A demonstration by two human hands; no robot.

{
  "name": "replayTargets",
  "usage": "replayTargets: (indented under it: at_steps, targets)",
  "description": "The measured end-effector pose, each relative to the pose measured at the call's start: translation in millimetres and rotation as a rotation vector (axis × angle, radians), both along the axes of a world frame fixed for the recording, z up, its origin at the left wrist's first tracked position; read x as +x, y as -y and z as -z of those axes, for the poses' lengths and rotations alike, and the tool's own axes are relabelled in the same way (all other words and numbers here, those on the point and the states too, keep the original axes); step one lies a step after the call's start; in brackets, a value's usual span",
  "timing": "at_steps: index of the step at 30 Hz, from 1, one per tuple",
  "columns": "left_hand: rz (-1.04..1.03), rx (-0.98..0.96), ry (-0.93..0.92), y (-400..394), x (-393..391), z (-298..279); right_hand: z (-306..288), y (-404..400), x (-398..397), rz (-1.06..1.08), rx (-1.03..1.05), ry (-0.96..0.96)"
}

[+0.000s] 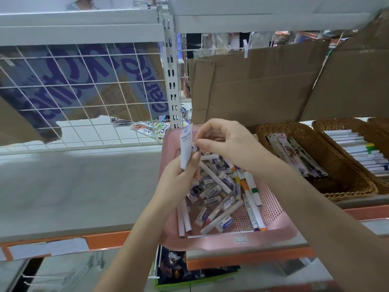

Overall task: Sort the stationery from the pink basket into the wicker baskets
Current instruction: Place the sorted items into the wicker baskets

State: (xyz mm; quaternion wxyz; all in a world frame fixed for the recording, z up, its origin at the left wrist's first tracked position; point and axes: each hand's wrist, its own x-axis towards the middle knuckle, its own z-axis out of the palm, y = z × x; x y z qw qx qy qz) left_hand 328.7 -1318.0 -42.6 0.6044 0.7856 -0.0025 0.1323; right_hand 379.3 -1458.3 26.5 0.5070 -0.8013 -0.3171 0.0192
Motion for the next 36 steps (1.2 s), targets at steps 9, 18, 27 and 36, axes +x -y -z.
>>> replayTargets:
  at_steps: [9,18,27,36]
  targets:
    - [-0.045,-0.149,-0.054,-3.2,0.7,2.9,87.5,-6.2,5.4,-0.285,-0.942,0.159]
    - [-0.018,-0.184,-0.025,-1.9,-2.6,-4.9,105.0,-30.0,8.8,-0.259,-1.260,0.239]
    - [0.021,-0.129,-0.038,-2.6,-4.6,-1.8,106.9,-22.1,10.5,-0.291,-1.217,0.291]
    - [0.021,-0.167,-0.040,-1.9,-3.1,-2.7,113.3,-19.2,15.9,-0.286,-1.134,0.274]
